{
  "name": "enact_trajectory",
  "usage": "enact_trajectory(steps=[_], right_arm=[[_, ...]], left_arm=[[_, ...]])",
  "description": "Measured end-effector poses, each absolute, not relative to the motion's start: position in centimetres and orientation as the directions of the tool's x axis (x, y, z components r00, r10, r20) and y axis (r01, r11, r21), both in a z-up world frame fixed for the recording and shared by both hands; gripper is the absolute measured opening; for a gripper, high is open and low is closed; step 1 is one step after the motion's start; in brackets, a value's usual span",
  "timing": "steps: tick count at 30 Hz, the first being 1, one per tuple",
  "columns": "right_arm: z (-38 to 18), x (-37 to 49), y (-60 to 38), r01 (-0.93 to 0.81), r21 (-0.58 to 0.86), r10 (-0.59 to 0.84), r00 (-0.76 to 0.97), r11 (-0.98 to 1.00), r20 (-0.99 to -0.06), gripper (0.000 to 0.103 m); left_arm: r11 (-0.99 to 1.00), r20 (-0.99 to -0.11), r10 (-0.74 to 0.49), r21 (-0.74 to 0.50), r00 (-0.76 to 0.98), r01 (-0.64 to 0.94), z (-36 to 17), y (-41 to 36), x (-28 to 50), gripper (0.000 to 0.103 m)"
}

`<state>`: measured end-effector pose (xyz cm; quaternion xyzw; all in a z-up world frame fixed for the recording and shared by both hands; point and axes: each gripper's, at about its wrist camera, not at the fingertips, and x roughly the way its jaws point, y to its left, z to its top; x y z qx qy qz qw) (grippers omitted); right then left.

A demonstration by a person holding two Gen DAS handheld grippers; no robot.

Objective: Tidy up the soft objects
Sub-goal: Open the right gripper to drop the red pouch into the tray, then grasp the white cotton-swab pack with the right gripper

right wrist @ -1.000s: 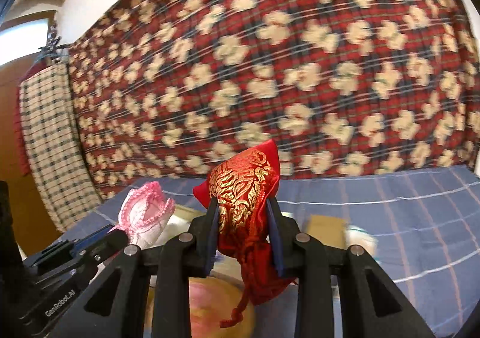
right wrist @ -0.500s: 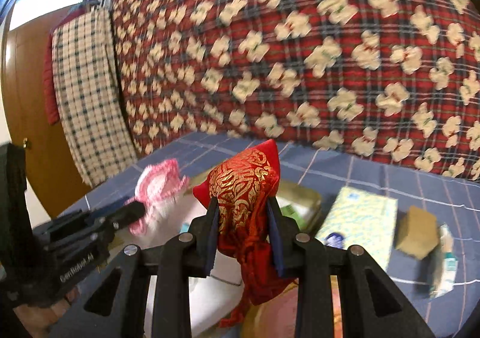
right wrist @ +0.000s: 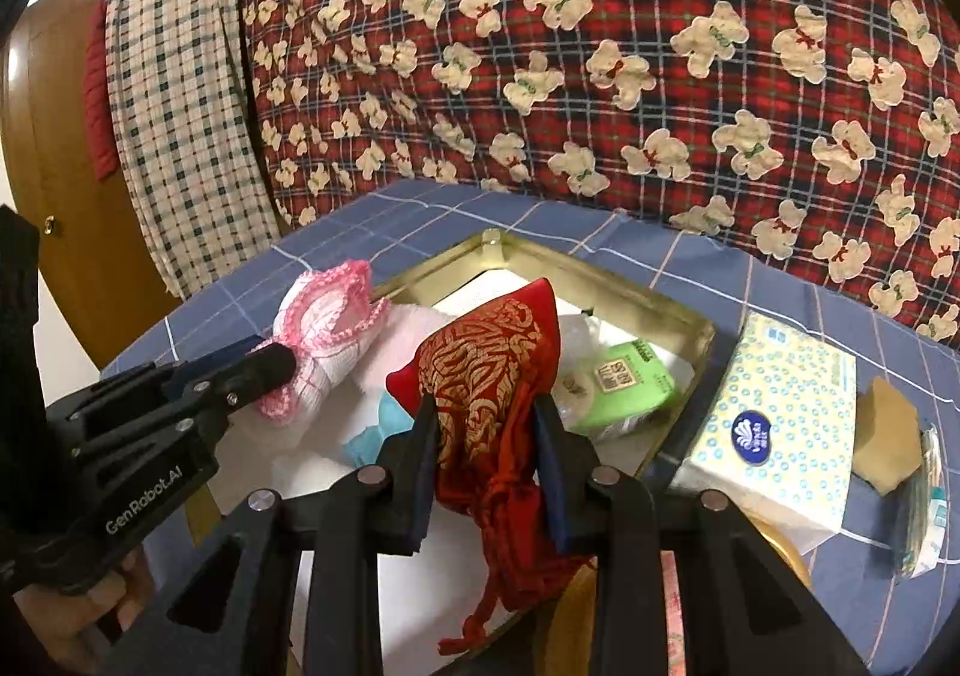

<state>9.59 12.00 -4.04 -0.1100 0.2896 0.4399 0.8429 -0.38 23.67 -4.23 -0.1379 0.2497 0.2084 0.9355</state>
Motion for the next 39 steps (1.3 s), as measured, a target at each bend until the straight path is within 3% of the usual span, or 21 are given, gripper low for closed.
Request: enact_trajectory(steps=[9,13,16,17,23,29,35,39], right_arm=[[-4.0,8.6,12.3,-0.829,0.056,0.695,0.427,0.557,-0.578,0.032],[-3.9,8.2,12.2,-0.841,0.053,0.71,0.419,0.539,-0.566,0.05],[-3.6,7.8,11.8,-0.839,0.047,0.718,0.433,0.542,-0.545,0.056],[-3.5,7.8,11.7,-0.837,0.047,0.72,0.438,0.545,-0.539,0.057],[-2.4,8.0,9.4,-0.811,0.066,0.731,0.484,0.581,-0.48,0.059],[-2.0,9.8,5.3,-0.739,0.081,0.69,0.577,0.669,-0.438,0.06],[-2.8,13.4,-0.5,-0.615,0.126,0.598,0.666,0.779,-0.446,0.061],[-3.4,16.3,-5.4,-0.454,0.125,0.455,0.753,0.882,-0.476,0.061]], left_arm=[[0.879,-0.528,0.319,-0.147,0.787,-0.454,-4.3,23.4,-0.4,0.013],[0.871,-0.522,0.334,-0.146,0.785,-0.469,-4.1,23.3,-0.8,0.026],[0.863,-0.509,0.368,-0.125,0.778,-0.49,-3.7,23.0,-1.2,0.055],[0.859,-0.501,0.377,-0.124,0.779,-0.496,-3.5,22.9,-1.4,0.06],[0.857,-0.477,0.395,-0.118,0.786,-0.502,-2.7,22.1,-1.6,0.073],[0.886,-0.475,0.358,-0.099,0.804,-0.452,-2.3,19.5,-0.2,0.078],[0.929,-0.464,0.283,-0.087,0.839,-0.361,-1.7,15.4,1.7,0.088],[0.953,-0.465,0.236,-0.061,0.854,-0.296,-1.2,12.3,3.5,0.09]])
